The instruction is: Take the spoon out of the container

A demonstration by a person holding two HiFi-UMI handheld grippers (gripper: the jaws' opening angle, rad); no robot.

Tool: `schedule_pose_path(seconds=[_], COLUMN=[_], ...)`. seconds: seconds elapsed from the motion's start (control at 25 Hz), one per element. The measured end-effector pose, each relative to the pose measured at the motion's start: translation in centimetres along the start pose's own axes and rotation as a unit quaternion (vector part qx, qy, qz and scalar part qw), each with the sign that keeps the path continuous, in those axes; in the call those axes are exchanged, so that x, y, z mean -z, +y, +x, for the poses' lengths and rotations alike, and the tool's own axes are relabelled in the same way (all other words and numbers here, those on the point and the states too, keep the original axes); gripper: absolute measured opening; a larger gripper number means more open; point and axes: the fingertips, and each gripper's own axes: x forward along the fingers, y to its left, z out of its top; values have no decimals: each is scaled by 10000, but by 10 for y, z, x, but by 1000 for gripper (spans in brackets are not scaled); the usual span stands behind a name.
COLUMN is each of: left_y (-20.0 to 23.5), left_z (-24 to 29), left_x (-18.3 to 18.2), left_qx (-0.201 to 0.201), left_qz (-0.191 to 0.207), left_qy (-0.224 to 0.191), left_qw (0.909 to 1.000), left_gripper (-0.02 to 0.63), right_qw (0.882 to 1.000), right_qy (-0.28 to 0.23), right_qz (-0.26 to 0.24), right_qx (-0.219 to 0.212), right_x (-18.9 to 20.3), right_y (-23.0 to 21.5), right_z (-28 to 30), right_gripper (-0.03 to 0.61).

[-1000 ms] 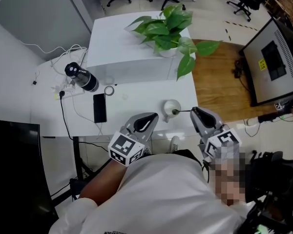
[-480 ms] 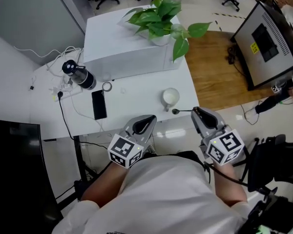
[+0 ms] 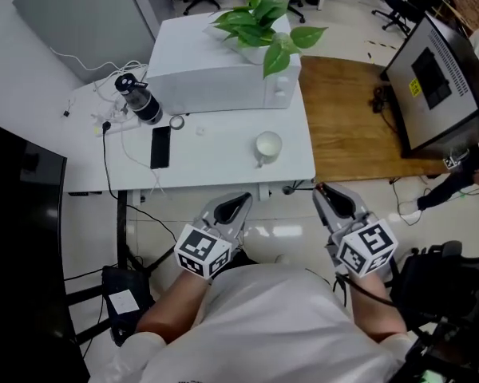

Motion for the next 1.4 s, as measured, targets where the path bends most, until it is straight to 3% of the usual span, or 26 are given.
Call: schedule_pose_path(seconds=[0.28,0.52,0.76,1.04,1.4], left_y=[-77,-108,-113,-109,-85], left_z=[-11,-28,-41,-57,-73], left_x=[28,36,42,39,44], left_qx=[-248,-561,-506,-113,109], left_qz=[-23,-27,-77,54,59], left_qy=[16,-66,0,246,329], left_qw=[9997,9984,9987,9996,9994], left_gripper=[3,4,3,5,5], right_qw=[9994,9985,9980,9990,9996], right_qy=[52,29,22,14,155], right_qz=[74,40,24,174,196], right_qx=[-334,-552,-624,-401,-158], right_x=[32,44,50,48,56], right_y=[8,14,36,57,75], right_z=[-65,-92,-97,-90,-74], right_gripper=[57,57,57,57,57])
